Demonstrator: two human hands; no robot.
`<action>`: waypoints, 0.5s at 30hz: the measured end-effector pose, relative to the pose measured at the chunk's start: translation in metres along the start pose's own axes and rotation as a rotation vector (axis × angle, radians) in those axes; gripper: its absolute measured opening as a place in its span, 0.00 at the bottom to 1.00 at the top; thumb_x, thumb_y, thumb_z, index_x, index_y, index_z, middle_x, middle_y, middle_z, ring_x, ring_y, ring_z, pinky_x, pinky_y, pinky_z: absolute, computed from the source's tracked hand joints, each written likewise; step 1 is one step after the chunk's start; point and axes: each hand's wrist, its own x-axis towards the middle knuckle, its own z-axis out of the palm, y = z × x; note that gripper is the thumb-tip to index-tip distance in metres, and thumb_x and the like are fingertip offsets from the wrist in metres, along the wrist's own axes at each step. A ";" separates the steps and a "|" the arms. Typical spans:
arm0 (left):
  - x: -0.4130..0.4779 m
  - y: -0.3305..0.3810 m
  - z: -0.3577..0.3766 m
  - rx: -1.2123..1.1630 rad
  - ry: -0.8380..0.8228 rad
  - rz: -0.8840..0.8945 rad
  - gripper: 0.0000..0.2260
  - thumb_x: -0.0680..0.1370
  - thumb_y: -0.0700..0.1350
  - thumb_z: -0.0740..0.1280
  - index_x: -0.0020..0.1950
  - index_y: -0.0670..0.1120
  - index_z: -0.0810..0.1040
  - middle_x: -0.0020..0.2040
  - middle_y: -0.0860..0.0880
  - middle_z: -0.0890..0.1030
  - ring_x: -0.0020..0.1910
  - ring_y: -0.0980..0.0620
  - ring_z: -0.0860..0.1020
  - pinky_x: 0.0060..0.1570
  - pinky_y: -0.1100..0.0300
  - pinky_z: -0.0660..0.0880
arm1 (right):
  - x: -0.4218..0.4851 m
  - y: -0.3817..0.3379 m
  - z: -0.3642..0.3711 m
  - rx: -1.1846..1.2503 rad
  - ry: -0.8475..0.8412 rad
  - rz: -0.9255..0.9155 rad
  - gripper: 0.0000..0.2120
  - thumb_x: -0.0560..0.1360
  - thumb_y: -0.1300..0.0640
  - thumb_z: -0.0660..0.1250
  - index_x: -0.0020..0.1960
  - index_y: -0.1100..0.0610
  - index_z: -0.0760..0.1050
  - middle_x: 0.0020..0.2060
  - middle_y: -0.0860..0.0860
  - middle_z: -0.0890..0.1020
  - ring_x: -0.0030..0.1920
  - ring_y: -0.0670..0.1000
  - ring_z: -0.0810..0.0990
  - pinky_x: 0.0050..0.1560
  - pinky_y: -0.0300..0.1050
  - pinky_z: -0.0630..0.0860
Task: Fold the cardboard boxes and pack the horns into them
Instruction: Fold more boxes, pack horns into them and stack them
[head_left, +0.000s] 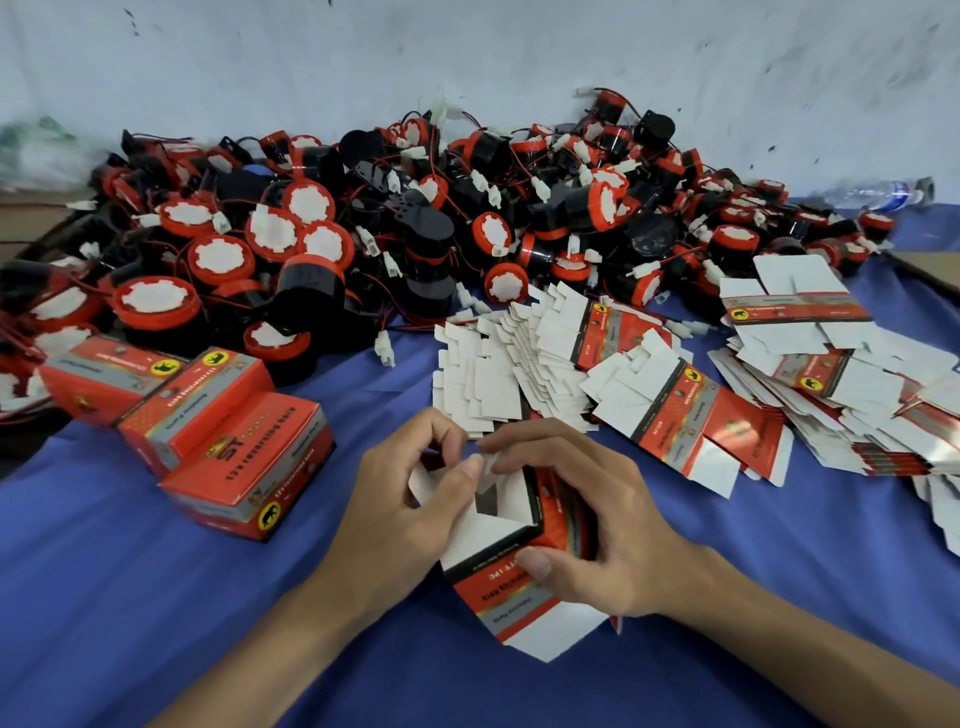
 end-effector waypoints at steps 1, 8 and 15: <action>0.000 0.000 0.001 0.005 -0.009 0.001 0.12 0.72 0.54 0.62 0.37 0.47 0.68 0.31 0.54 0.71 0.29 0.58 0.68 0.30 0.63 0.65 | 0.000 0.000 0.000 0.004 -0.001 -0.001 0.28 0.75 0.35 0.58 0.57 0.59 0.75 0.58 0.53 0.78 0.59 0.48 0.78 0.57 0.41 0.75; -0.002 -0.001 0.003 0.039 -0.064 -0.017 0.09 0.75 0.48 0.61 0.36 0.46 0.72 0.29 0.55 0.74 0.28 0.59 0.70 0.29 0.66 0.66 | 0.003 -0.001 0.000 -0.054 -0.010 -0.030 0.33 0.76 0.34 0.57 0.54 0.65 0.77 0.54 0.55 0.79 0.55 0.50 0.79 0.53 0.46 0.77; 0.000 -0.002 0.005 -0.087 -0.078 -0.159 0.06 0.75 0.49 0.59 0.45 0.47 0.72 0.37 0.49 0.78 0.35 0.49 0.75 0.36 0.57 0.73 | 0.005 -0.003 -0.003 -0.098 -0.038 0.025 0.30 0.72 0.36 0.63 0.57 0.61 0.76 0.56 0.52 0.78 0.57 0.48 0.78 0.55 0.46 0.76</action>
